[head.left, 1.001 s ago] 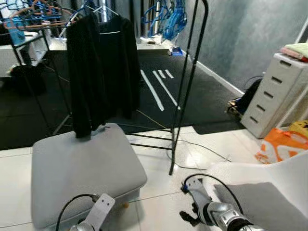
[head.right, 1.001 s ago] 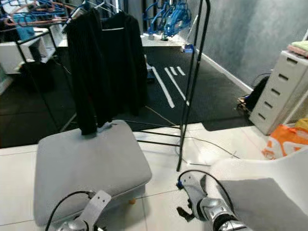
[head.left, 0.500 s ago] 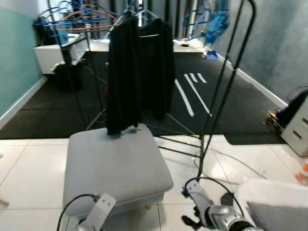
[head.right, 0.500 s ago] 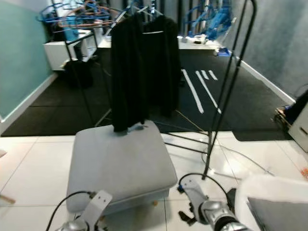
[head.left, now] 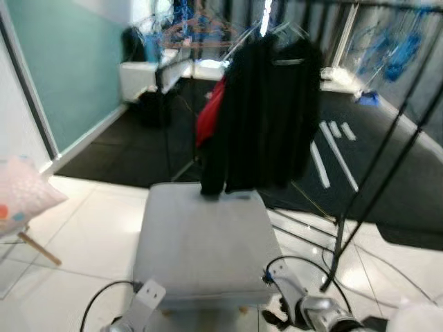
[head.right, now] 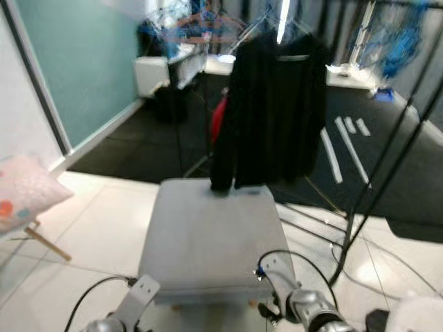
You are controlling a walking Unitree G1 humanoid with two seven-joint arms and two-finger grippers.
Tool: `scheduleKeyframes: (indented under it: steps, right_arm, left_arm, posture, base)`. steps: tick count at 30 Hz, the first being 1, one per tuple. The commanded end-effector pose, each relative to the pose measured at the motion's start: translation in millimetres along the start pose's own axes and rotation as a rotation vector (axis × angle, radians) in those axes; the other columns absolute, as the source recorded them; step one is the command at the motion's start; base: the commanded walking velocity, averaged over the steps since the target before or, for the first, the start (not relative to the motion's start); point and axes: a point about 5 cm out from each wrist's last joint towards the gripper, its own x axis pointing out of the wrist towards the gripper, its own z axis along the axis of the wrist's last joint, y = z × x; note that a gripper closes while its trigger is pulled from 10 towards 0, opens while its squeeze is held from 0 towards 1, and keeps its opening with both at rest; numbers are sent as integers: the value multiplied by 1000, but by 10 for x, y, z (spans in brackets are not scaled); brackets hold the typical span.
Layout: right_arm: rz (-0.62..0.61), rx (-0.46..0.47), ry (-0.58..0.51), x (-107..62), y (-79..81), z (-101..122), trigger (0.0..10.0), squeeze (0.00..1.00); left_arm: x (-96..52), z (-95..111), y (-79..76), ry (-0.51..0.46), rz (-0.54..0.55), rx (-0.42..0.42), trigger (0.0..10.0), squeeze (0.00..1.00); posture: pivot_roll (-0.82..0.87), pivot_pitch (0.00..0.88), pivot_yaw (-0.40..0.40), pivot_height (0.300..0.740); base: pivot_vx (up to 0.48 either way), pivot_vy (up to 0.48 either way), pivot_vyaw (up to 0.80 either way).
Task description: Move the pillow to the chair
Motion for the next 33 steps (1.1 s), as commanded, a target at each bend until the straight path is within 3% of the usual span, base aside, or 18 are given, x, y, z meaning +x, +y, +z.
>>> scheduleKeyframes:
  steps: [1,5,14,18,33]
  right_arm:
    - [-10,13,23,-17,-31,-71,10000,0]
    - [-24,9,20,-23,-48,-71,10000,0]
    - [-33,30,4,-16,-40,-58,10000,0]
    - [0,-16,24,-15,-24,-51,10000,0]
    - [-14,4,16,-15,-31,-55,10000,0]
  left_arm:
    - [4,-55,-69,21,-18,4,10000,0]
    - [7,-47,-82,20,-22,4,10000,0]
    - [5,-54,-76,24,-27,9,10000,0]
    - [5,-52,-73,23,-26,8,10000,0]
    - [6,-55,-87,24,-32,9,10000,0]
  posture:
    - [-119,0,-83,740]
    - [-124,0,-84,740]
    - [-129,0,-80,740]
    - [-128,0,-79,740]
    - [-132,0,-73,740]
  base:
    - [0,0,712]
    - [0,0,692]
    - [0,0,0]
    - [0,0,720]
    - [0,0,720]
